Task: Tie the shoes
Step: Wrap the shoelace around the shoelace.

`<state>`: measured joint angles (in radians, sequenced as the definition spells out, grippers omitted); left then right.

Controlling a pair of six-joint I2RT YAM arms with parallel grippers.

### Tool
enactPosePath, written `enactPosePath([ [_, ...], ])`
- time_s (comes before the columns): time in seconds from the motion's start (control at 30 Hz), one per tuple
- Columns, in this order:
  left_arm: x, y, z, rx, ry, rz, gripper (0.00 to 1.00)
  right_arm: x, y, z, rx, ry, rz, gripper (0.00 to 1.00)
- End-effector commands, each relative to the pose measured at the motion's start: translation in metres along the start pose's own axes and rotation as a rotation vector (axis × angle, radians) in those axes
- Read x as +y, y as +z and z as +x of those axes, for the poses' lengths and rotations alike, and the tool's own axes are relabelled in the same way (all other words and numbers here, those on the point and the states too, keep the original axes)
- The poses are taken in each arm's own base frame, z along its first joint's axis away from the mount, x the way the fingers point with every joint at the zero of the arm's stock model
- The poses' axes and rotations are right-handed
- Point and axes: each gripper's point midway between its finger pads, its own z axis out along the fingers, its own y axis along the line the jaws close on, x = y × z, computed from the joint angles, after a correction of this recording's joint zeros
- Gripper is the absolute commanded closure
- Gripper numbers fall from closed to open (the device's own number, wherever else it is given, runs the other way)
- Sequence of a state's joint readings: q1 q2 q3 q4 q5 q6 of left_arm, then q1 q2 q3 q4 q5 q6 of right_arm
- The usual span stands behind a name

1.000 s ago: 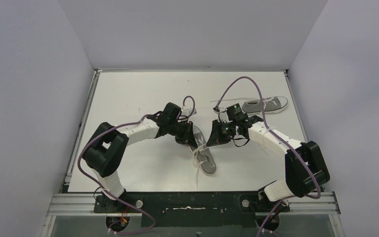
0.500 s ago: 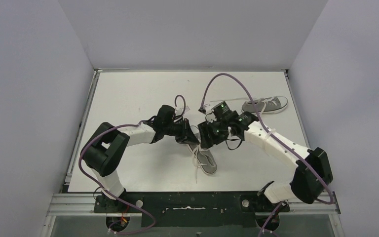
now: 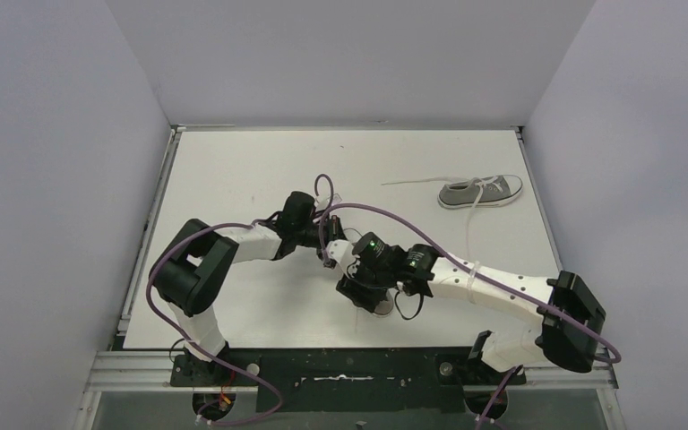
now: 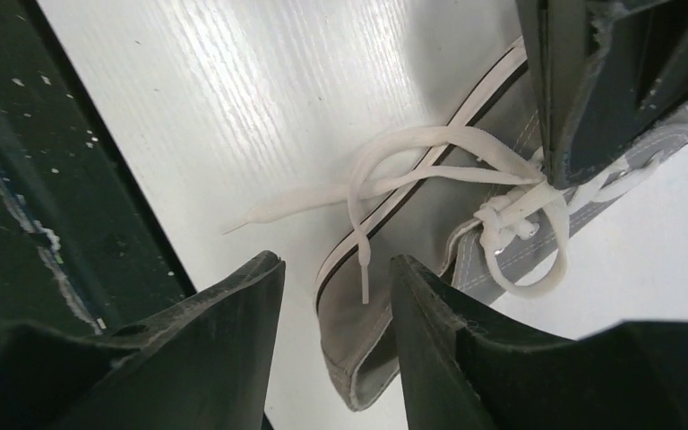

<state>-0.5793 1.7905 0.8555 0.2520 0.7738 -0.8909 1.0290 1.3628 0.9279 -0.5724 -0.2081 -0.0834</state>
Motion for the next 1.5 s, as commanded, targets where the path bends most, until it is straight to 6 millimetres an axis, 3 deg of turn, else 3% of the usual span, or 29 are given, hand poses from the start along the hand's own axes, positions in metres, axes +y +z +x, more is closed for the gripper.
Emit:
enactPosePath([
  [0.0, -0.011, -0.001, -0.007, -0.011, 0.039, 0.063, 1.0, -0.007, 0.015, -0.014, -0.02, -0.157, 0.062, 0.53],
  [0.3, -0.009, 0.001, -0.013, -0.017, 0.017, 0.084, 1.0, -0.003, 0.039, 0.004, 0.068, -0.309, 0.135, 0.6],
  [0.53, -0.011, 0.002, -0.015, -0.016, 0.021, 0.094, 1.0, -0.022, 0.049, 0.02, 0.163, -0.4, 0.226, 0.63],
  [0.63, -0.011, 0.002, -0.014, -0.015, 0.018, 0.092, 1.0, -0.027, 0.053, 0.022, 0.181, -0.419, 0.252, 0.71],
  [0.73, -0.011, 0.001, -0.014, -0.014, 0.018, 0.093, 1.0, -0.03, 0.05, 0.017, 0.178, -0.418, 0.276, 0.86],
  [0.83, -0.01, 0.001, -0.013, -0.009, 0.019, 0.092, 1.0, -0.024, 0.037, 0.006, 0.148, -0.37, 0.262, 1.0],
  [0.97, -0.011, 0.0, -0.012, -0.008, 0.027, 0.085, 1.0, -0.014, 0.002, -0.006, 0.132, -0.227, 0.242, 1.0],
  [1.13, -0.011, 0.0, -0.014, -0.011, 0.03, 0.084, 1.0, -0.013, -0.04, -0.005, 0.129, 0.03, 0.239, 1.0],
  [1.3, -0.008, 0.002, -0.015, -0.017, 0.025, 0.074, 1.0, -0.032, -0.065, -0.002, 0.074, 0.293, 0.191, 1.0],
  [1.47, -0.01, 0.0, -0.018, -0.036, 0.022, 0.067, 1.0, -0.066, -0.066, 0.031, 0.083, 0.578, 0.141, 1.0],
])
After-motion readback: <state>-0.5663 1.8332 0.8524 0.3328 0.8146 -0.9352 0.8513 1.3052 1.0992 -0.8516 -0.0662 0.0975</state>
